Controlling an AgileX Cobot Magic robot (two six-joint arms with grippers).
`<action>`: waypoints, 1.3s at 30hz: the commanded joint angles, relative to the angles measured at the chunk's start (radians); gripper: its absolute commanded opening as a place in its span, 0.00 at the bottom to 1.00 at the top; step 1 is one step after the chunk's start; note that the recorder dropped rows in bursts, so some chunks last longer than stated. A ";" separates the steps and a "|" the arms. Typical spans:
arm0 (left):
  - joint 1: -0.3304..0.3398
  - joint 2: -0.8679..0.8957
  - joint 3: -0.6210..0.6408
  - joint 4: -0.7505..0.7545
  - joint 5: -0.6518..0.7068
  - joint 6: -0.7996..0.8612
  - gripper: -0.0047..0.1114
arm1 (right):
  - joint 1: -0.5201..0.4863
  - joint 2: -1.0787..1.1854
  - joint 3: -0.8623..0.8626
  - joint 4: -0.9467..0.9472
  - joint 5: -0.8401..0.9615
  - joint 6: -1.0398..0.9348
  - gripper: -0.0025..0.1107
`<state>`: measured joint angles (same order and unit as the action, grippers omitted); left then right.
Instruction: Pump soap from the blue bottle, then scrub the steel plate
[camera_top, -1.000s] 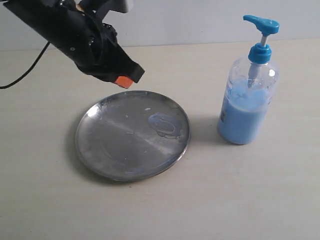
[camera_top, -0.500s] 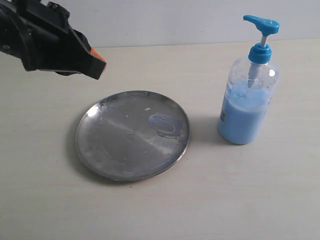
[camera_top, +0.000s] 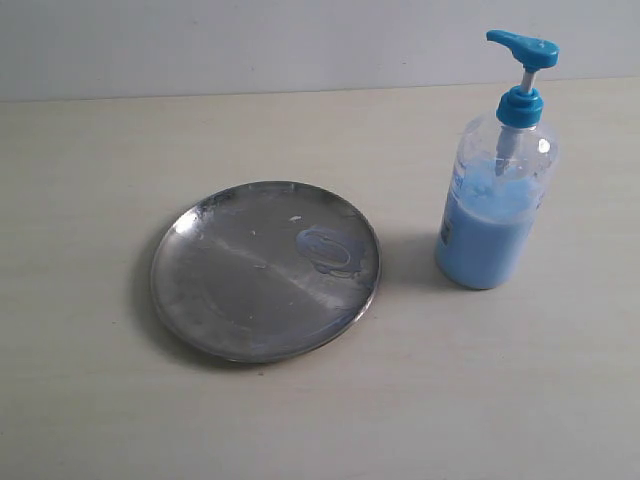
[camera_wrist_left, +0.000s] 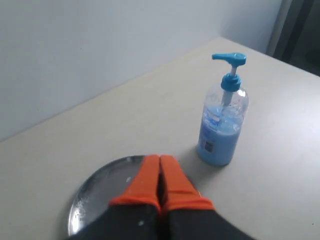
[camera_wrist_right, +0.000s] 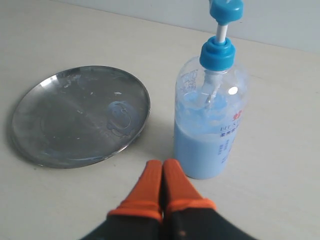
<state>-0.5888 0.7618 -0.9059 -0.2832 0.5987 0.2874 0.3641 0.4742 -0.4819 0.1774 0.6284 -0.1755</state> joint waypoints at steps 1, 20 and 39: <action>0.002 -0.107 0.037 0.000 0.000 -0.010 0.04 | -0.003 -0.008 0.006 -0.002 -0.017 -0.007 0.02; 0.002 -0.283 0.069 0.000 -0.003 -0.004 0.04 | -0.003 -0.008 0.006 -0.002 -0.017 -0.007 0.02; 0.012 -0.322 0.099 0.004 -0.062 -0.038 0.04 | -0.003 -0.008 0.006 -0.002 -0.017 -0.007 0.02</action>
<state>-0.5888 0.4662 -0.8281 -0.2832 0.5849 0.2810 0.3641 0.4742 -0.4819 0.1774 0.6264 -0.1755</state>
